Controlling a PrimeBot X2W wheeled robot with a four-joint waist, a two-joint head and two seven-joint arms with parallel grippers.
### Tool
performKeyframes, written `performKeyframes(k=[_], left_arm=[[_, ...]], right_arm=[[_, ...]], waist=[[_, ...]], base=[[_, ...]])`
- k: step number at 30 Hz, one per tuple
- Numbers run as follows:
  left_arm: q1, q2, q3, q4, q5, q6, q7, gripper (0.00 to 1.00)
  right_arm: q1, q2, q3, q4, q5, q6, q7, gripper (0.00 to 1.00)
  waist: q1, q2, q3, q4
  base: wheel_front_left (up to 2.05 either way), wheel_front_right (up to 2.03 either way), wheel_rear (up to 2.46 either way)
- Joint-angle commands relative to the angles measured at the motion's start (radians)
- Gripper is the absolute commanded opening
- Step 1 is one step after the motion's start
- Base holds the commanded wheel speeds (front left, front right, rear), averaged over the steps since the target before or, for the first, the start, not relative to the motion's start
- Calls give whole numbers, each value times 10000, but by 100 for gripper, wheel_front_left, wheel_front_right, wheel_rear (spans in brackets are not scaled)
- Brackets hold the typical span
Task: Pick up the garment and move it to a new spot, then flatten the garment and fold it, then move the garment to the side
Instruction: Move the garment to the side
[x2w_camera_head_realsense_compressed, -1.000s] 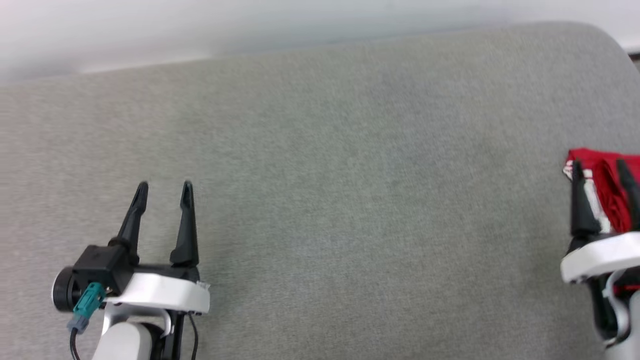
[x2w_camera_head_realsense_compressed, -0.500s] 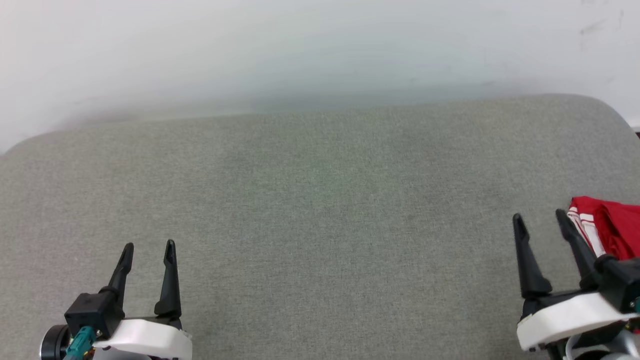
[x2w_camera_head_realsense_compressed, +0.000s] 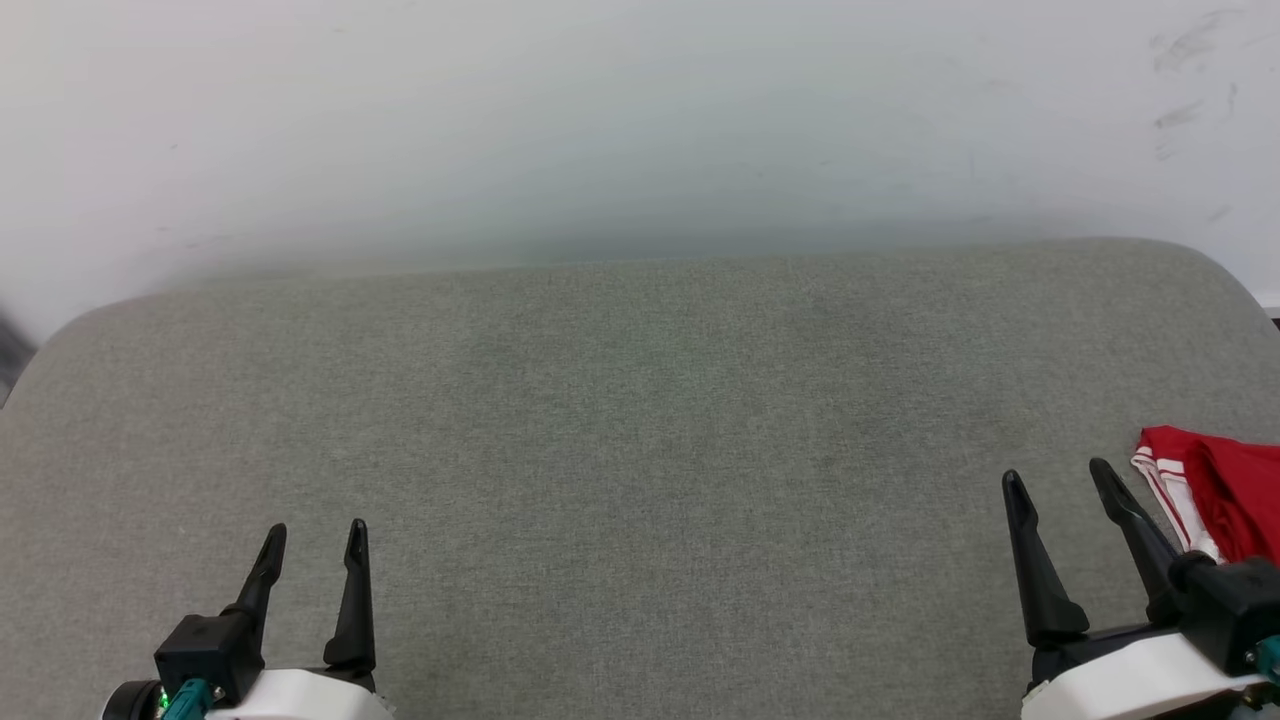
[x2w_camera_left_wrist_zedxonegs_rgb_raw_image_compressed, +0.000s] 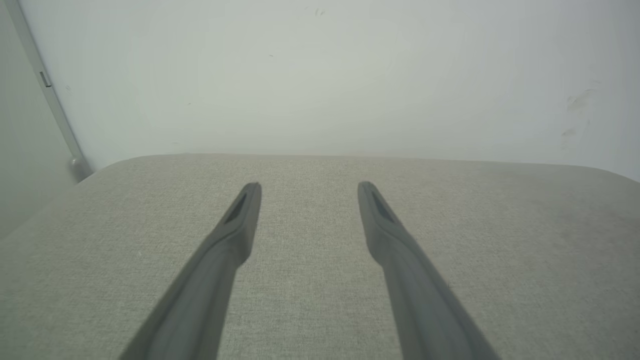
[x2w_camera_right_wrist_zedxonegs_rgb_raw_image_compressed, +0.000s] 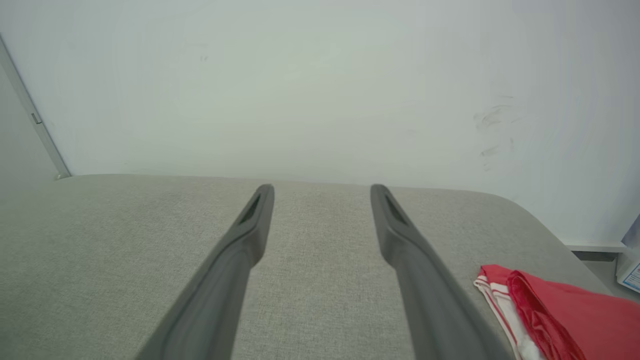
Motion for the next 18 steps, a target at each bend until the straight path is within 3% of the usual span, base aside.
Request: performKeyframes(k=[1,15,16,18], left_arm=[[69,-38,45,48,66,-44,-37,100],[-145,-209,167,200,351,-257,-38,100],[-47,-223,143,208,295,-241,6,0],[-17,-248,139,285,282,-243,26,0]], right_arm=[[146,55,6,-68,56,-6,34,100],[67,71,-26,-195,16,-6,87,100],[70,31,-18,-112,21,0,73,0],[81,31,0,-26,28,0,75,0]], waist=[[2,0,-7,16],[2,0,-10,71],[2,0,-10,70],[2,0,-10,71]], base=[[0,0,0],[0,0,0],[0,0,0],[0,0,0]])
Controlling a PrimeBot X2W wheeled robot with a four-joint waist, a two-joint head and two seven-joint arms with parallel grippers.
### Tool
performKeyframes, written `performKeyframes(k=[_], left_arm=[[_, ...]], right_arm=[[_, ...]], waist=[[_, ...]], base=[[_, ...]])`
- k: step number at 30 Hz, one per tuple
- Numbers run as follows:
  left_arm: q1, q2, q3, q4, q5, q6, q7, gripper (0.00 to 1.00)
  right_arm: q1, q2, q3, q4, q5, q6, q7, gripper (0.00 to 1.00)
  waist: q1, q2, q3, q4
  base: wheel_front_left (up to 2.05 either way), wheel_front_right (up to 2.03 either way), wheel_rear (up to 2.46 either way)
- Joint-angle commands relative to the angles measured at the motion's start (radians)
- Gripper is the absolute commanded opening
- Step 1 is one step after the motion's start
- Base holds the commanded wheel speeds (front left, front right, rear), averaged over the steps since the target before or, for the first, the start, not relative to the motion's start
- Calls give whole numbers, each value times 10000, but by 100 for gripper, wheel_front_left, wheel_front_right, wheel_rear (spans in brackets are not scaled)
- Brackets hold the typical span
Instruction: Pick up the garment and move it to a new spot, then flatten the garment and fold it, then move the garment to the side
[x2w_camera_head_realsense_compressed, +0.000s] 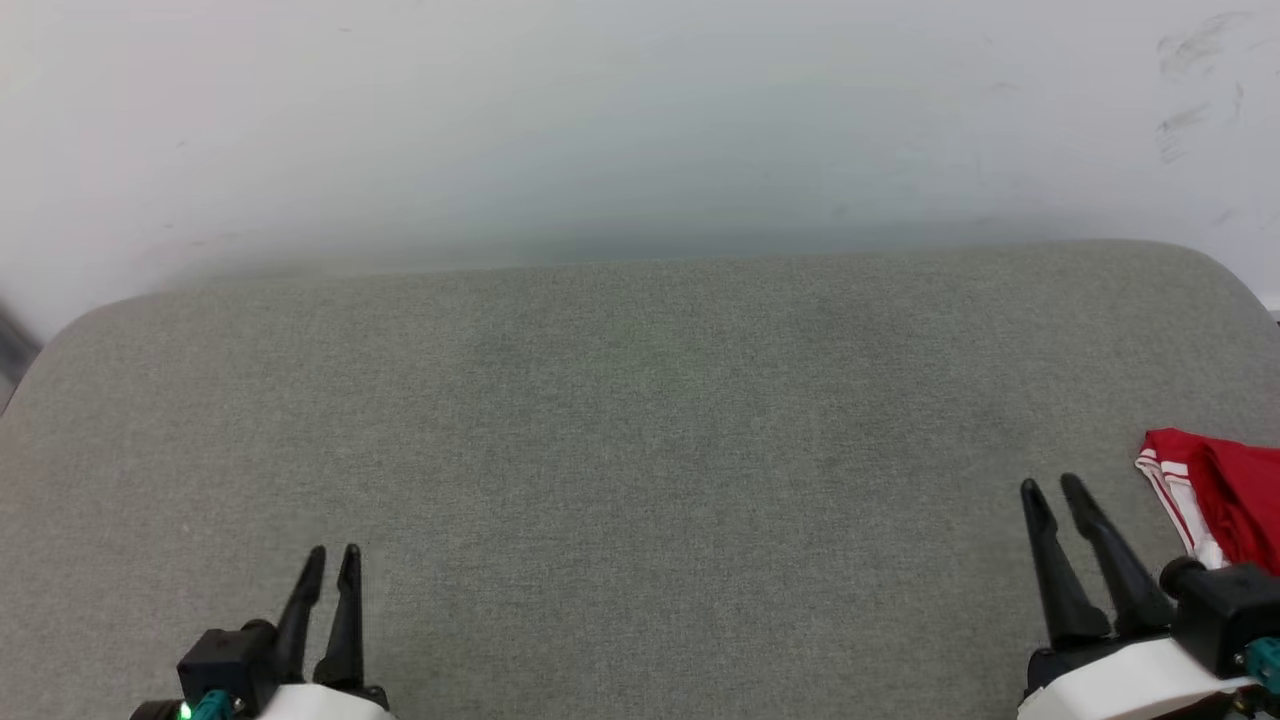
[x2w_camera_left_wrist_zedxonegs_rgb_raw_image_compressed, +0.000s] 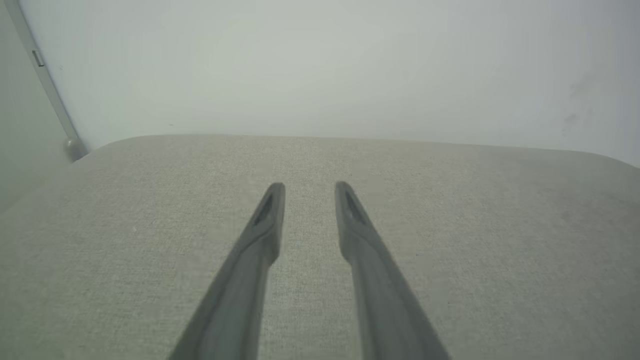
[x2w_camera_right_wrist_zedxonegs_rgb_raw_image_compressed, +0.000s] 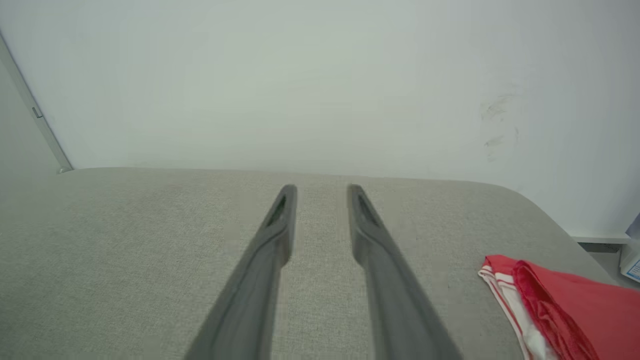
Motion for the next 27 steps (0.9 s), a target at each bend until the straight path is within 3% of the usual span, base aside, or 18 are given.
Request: performKeyframes(k=[1,27], left_arm=[[0,-12,9,35,-28,-4,14,0],[-524,-335,372,371,-4362,-265,1188,0]], right_arm=[[10,0,14,22,24,0,-9,0],[-793,-272,66,1669,5060,-1,-145,0]], waist=[[0,-1,1,0],[0,-1,39,27]], base=[[0,0,0],[0,0,0]])
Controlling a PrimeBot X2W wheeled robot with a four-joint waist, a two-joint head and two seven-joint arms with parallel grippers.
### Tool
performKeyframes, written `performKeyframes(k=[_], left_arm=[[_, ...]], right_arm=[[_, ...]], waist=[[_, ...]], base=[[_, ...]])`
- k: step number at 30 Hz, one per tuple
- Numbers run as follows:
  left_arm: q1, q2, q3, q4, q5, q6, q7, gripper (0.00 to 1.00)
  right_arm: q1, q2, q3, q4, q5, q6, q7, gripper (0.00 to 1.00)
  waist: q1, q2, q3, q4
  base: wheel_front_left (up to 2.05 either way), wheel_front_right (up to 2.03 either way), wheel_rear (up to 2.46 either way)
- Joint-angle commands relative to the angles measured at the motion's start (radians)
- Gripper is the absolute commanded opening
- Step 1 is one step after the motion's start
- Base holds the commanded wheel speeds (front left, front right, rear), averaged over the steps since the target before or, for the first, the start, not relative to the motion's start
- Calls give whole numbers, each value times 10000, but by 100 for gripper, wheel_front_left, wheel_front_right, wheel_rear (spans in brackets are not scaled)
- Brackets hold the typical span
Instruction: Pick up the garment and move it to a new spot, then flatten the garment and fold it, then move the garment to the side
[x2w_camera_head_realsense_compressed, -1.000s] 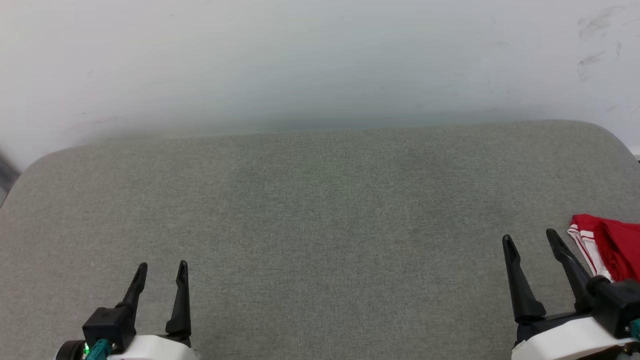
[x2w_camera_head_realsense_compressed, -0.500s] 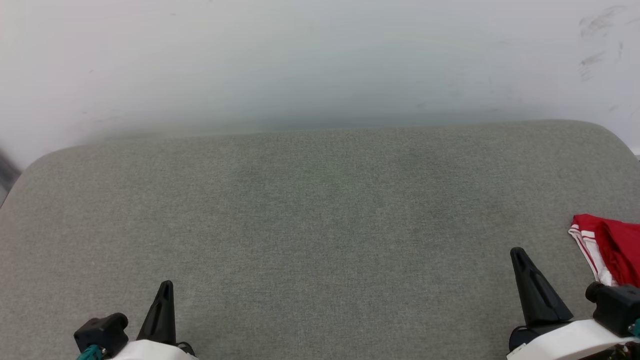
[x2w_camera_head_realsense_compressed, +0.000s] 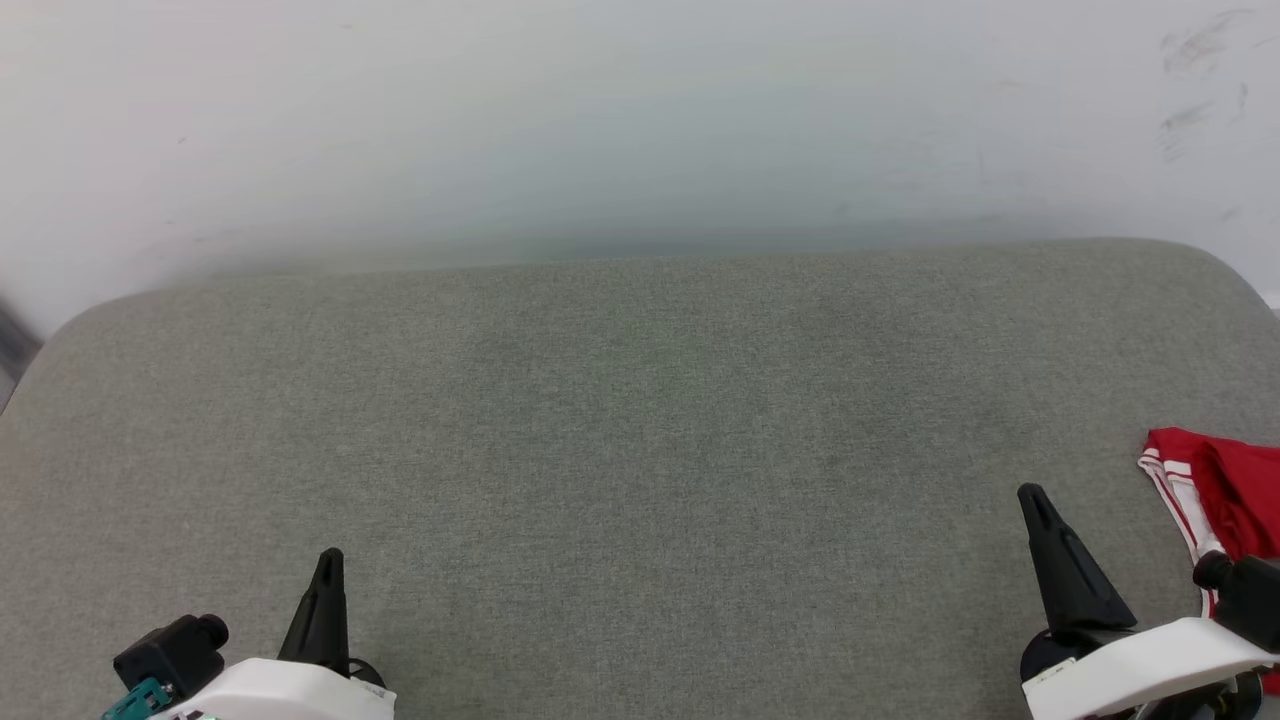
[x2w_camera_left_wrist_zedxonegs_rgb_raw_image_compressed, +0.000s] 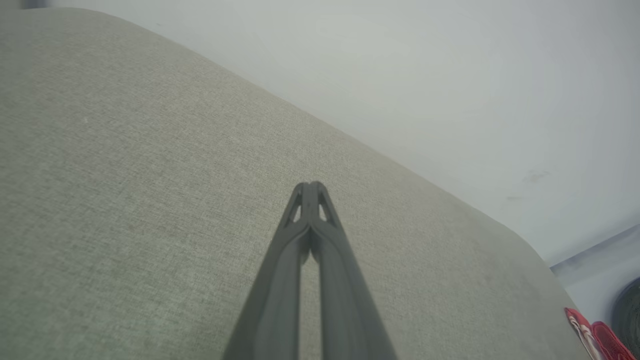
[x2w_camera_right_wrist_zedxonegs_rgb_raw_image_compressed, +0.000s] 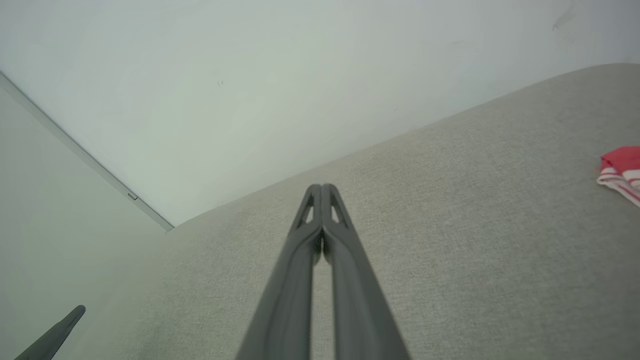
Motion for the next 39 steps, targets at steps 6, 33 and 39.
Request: performKeyframes(k=[6,33,39], left_arm=[[-370,-39,128,-58,-1068,-105,262,0],[-795,-258,405,131,-4361,-294,1147,0],[-887,-304,459,166,-4974,-340,1325,0]], right_arm=[[-445,-119,-27,257,1219,-1,-51,0],[-1064,-187,-170,1469,4876,-2,3,0],[-1179,-189,-212,1699,5547,-3,27,0]], waist=[[-1,0,10,7],[-1,0,52,36],[-1,0,61,42]], base=[[0,0,0],[0,0,0],[0,0,0]])
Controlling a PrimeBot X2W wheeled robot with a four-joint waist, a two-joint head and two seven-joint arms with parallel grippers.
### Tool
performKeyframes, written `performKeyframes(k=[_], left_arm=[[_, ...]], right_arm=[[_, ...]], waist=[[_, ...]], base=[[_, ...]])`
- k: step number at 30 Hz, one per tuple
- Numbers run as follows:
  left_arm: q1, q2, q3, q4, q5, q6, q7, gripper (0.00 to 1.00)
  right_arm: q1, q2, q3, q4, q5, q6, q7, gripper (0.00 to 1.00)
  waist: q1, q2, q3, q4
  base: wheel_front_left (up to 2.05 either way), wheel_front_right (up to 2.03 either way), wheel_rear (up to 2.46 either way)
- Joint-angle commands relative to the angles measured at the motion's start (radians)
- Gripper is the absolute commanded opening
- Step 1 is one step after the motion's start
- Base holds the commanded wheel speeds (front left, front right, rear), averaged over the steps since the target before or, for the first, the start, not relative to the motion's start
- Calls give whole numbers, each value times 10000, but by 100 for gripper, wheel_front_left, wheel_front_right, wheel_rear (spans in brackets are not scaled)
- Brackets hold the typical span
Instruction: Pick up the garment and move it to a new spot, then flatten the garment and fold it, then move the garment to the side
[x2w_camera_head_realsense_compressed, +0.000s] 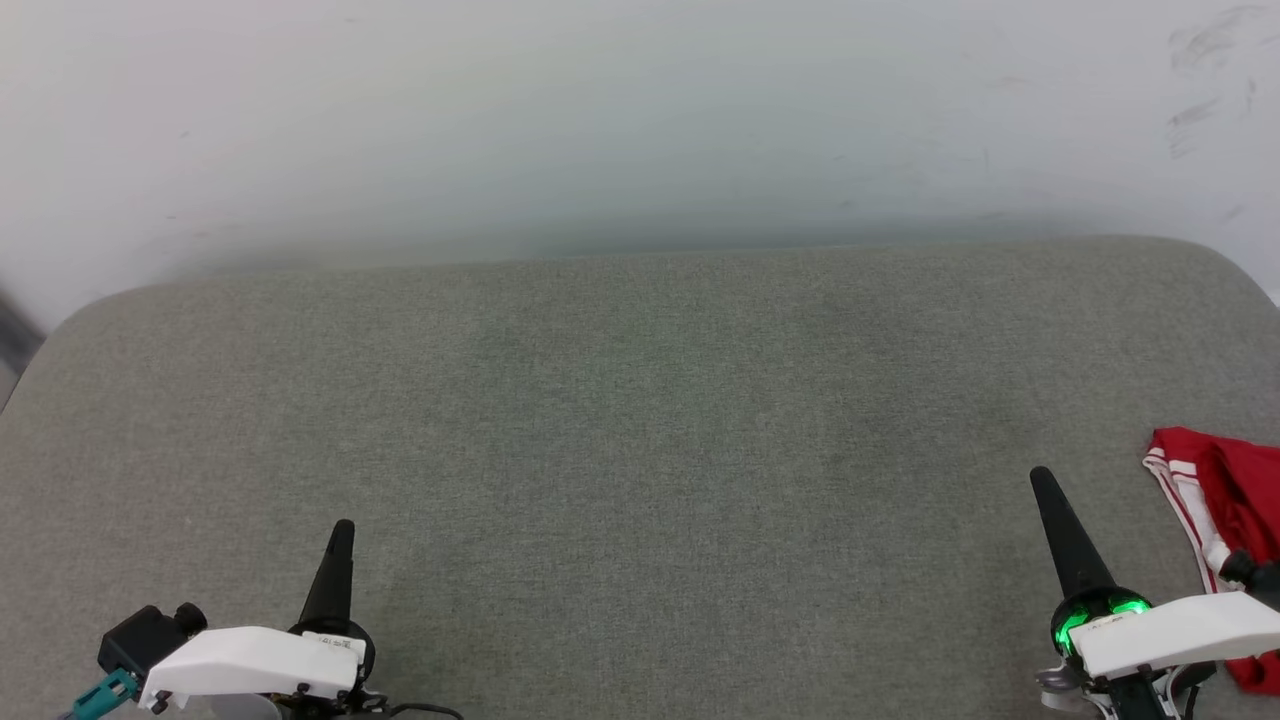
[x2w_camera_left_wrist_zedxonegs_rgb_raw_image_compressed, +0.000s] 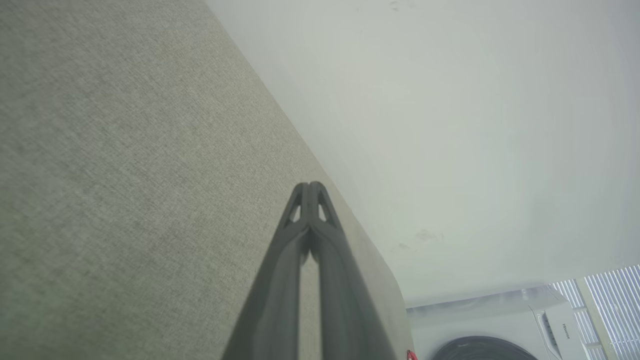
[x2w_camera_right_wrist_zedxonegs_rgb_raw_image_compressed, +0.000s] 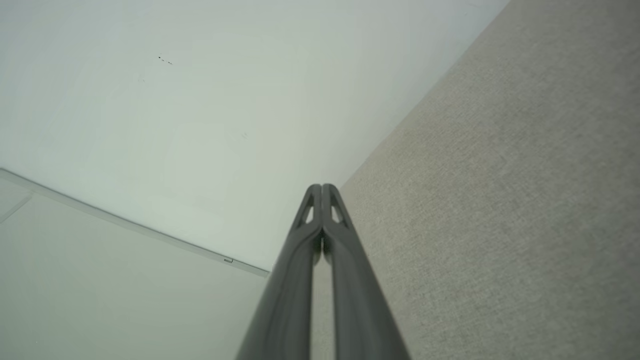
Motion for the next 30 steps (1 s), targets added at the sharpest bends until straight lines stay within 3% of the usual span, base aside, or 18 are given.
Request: performKeyframes(k=[1,30], left_arm=[[-270,-10,61,-47,-288,-68,99,0],[-583,-175,265,102,-2768,-217,775,0]], right_arm=[[-276,-70,-36,28,335,-1,15,0],[-737,-31,-248,961,3001,-2,145,0]], waist=[[-1,0,3,2],[-1,0,46,32]], base=[[0,0,0],[0,0,0]])
